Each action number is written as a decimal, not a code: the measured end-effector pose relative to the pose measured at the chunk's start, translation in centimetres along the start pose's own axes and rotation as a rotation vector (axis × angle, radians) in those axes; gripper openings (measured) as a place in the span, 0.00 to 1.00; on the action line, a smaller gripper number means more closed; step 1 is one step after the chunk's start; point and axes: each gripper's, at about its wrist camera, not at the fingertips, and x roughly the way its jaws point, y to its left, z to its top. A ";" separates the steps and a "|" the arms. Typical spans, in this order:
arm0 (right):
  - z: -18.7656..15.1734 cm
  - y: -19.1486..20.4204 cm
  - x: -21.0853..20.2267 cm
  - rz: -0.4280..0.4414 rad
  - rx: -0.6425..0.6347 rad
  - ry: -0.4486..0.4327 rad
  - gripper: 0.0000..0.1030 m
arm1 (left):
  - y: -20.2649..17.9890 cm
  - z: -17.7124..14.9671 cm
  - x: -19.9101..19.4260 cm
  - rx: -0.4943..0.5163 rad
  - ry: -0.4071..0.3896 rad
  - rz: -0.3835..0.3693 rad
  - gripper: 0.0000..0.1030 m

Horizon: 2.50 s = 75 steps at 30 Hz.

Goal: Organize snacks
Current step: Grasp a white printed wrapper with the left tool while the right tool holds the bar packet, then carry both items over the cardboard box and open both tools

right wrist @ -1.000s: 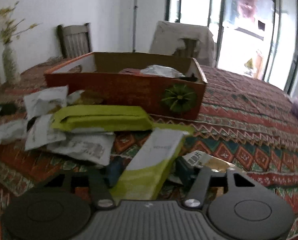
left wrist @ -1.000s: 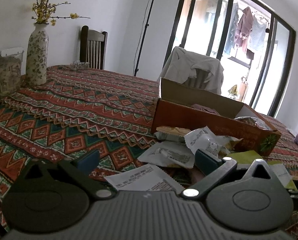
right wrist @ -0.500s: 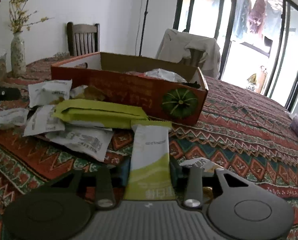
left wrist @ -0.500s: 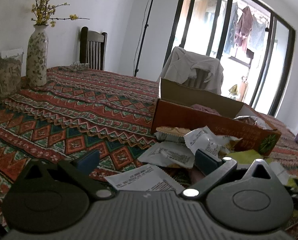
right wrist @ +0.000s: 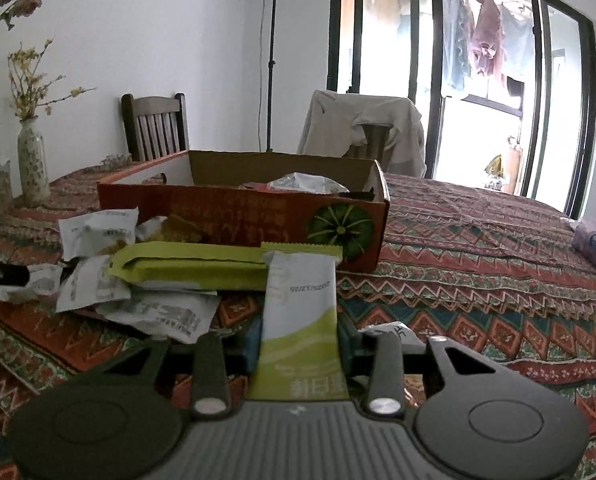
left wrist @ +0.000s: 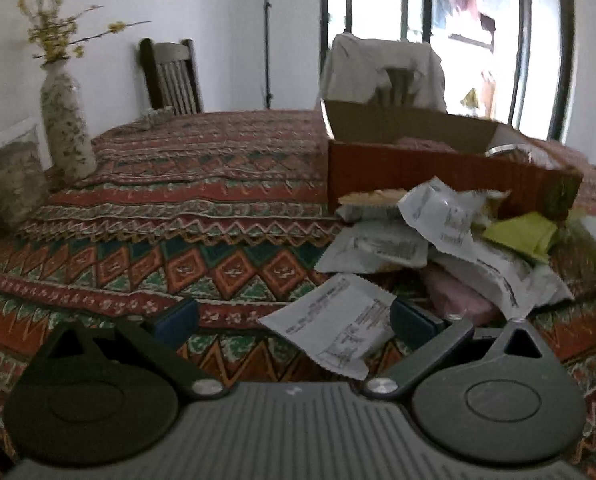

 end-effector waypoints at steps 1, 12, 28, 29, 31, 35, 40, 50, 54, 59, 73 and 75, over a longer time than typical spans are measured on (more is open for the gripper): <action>0.0 0.0 0.0 0.000 0.002 -0.001 0.36 | -0.1 0.1 0.2 0.007 0.007 -0.010 1.00; 0.0 -0.3 0.1 0.009 0.019 0.000 0.36 | -0.9 0.8 3.1 0.095 0.105 -0.071 1.00; 0.0 -0.3 0.1 0.023 0.026 0.000 0.36 | -1.2 0.6 2.3 0.039 0.066 -0.068 0.72; 0.0 -0.3 0.0 0.023 0.025 -0.002 0.36 | -1.4 0.4 2.2 0.037 0.059 -0.069 0.70; -0.1 -0.3 0.0 0.024 0.026 -0.005 0.36 | -1.5 0.2 1.8 0.035 0.045 -0.074 0.60; -0.1 -0.3 -0.1 0.026 0.026 -0.009 0.36 | -1.5 -0.1 1.0 0.019 0.022 -0.080 0.48; -0.1 -0.2 -0.3 0.023 0.018 -0.021 0.36 | -1.6 -0.5 0.1 0.004 0.001 -0.084 0.40; -0.3 -0.1 -1.0 0.008 0.015 -0.057 0.36 | -1.0 0.0 -3.1 -0.020 -0.116 -0.045 0.40; -0.4 -0.1 -1.3 -0.002 0.017 -0.080 0.36 | -0.9 0.3 -4.2 -0.023 -0.151 -0.034 0.40; -0.3 -0.1 -1.6 -0.010 0.019 -0.095 0.36 | -0.8 0.8 -5.0 -0.030 -0.185 -0.035 0.40; 3.6 0.5 -2.3 -0.004 0.001 -0.199 0.36 | -2.5 4.2 -4.6 -0.028 -0.256 -0.090 0.40; 4.5 0.6 -2.2 -0.002 0.001 -0.220 0.36 | -2.9 5.0 -4.3 -0.029 -0.267 -0.100 0.40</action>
